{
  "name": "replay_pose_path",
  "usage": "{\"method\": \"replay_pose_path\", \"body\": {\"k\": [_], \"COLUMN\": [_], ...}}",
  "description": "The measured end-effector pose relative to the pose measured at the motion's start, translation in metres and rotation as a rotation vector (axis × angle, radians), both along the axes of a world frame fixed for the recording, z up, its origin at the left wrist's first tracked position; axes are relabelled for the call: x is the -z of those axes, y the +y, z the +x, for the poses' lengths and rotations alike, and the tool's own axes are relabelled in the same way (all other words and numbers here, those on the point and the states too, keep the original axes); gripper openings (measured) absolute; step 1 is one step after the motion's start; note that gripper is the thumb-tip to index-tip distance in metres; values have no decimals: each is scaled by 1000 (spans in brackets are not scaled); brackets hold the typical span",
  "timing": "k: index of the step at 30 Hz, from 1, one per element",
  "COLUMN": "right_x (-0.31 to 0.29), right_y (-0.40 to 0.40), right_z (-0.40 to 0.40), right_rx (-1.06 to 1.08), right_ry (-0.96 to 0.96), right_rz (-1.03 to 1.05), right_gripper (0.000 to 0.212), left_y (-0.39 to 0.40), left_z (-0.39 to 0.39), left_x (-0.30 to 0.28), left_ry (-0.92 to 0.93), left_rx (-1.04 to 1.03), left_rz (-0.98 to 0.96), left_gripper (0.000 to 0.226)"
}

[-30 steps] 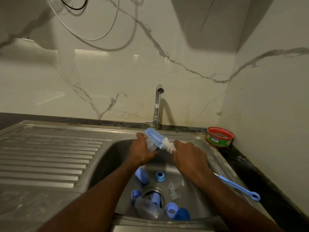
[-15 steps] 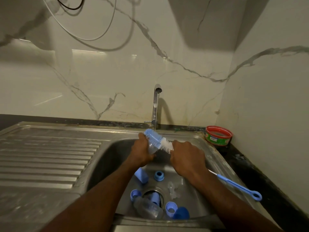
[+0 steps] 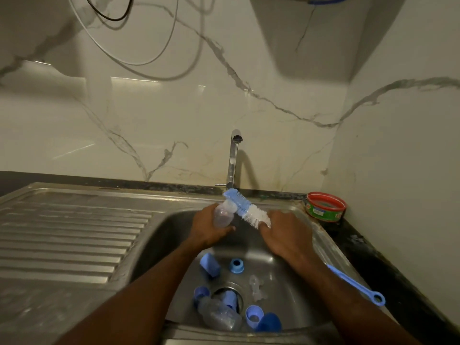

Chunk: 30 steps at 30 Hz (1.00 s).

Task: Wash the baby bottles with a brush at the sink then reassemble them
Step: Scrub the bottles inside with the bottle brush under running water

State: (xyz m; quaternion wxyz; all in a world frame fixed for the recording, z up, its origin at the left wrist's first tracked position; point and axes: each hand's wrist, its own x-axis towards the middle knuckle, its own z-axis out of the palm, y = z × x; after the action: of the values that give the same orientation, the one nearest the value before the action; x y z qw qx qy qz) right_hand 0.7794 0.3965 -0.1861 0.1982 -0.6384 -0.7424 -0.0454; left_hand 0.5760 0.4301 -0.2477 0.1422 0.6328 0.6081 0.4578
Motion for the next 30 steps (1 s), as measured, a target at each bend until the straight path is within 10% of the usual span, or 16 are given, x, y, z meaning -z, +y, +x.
{"method": "replay_pose_path", "body": {"k": [8,17,26,30], "right_x": [-7,2,2,-5], "right_y": [4,8,13,6], "right_z": [-10,-6,-9,-9], "right_rx": [-103,-96,-21,-28], "right_ry": [146,61,69,44], "right_rz": [31,47,46,138], "right_gripper": [36,42,39,35], "left_y": [-8,-2,-14,-1], "left_z": [31,15,36,31], "left_x": [-2,-7,-9,-5], "left_ry": [40,-494,-91,-367], "left_rx": [473,69,209,-1], "left_rz": [-93,-37,-71,-122], "left_gripper": [55,44,32,28]}}
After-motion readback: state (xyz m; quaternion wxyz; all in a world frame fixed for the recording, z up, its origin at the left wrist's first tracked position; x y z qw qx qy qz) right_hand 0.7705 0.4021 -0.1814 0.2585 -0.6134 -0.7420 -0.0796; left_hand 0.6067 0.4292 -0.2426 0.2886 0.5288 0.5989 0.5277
